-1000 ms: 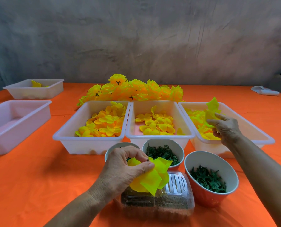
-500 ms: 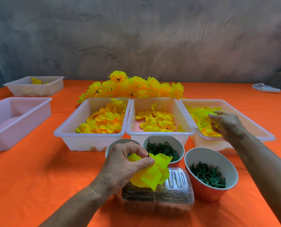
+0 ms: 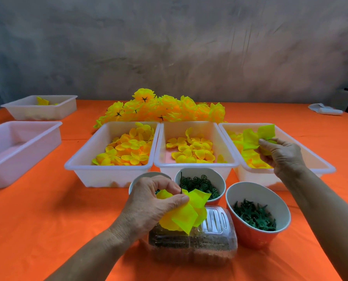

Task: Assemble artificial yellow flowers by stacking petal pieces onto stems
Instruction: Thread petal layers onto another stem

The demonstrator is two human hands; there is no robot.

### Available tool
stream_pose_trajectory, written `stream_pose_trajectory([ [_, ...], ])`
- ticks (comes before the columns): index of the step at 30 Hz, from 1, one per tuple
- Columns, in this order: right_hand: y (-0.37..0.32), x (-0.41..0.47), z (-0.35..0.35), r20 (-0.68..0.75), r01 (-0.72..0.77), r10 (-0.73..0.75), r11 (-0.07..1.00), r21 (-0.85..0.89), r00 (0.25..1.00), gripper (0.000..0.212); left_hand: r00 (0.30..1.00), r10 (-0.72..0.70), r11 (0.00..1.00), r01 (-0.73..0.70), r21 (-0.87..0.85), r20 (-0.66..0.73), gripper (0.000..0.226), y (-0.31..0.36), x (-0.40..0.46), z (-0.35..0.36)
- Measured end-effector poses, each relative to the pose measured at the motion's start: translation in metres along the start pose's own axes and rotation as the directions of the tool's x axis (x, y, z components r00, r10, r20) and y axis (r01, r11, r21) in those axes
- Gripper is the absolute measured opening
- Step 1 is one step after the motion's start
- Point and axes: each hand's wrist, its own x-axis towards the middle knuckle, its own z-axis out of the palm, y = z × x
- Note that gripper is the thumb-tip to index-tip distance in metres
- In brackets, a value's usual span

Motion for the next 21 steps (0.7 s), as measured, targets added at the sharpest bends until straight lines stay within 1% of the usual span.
stream_pose_trajectory([
  [5,-0.016,-0.033,0.019,0.16,0.158,-0.144,0.985,-0.075,0.977,0.016,1.0,0.0,1.0,0.0,-0.022,-0.002,0.018,0.001,-0.002,-0.001],
  [8,-0.024,-0.066,0.035,0.276,0.251,-0.221,0.965,-0.076,0.935,0.015,1.0,-0.005,0.999,0.005,-0.037,-0.008,0.017,-0.001,-0.002,0.0],
  [10,-0.026,-0.087,0.045,0.356,0.275,-0.239,0.96,-0.053,0.904,0.014,1.0,0.002,1.0,-0.002,-0.03,-0.017,0.017,-0.001,-0.002,0.001],
  [12,-0.025,-0.103,0.055,0.406,0.258,-0.221,0.965,-0.039,0.887,0.016,1.0,0.015,1.0,-0.016,-0.017,-0.019,0.014,-0.002,-0.002,0.001],
  [16,-0.018,-0.12,0.069,0.46,0.168,-0.133,0.985,-0.036,0.878,0.014,0.998,0.056,0.998,-0.055,0.021,-0.026,0.013,0.0,-0.002,-0.001],
  [21,-0.007,-0.127,0.076,0.488,0.068,-0.041,0.997,-0.038,0.872,0.009,0.999,0.05,0.998,-0.05,0.035,0.008,0.011,0.006,-0.005,-0.007],
])
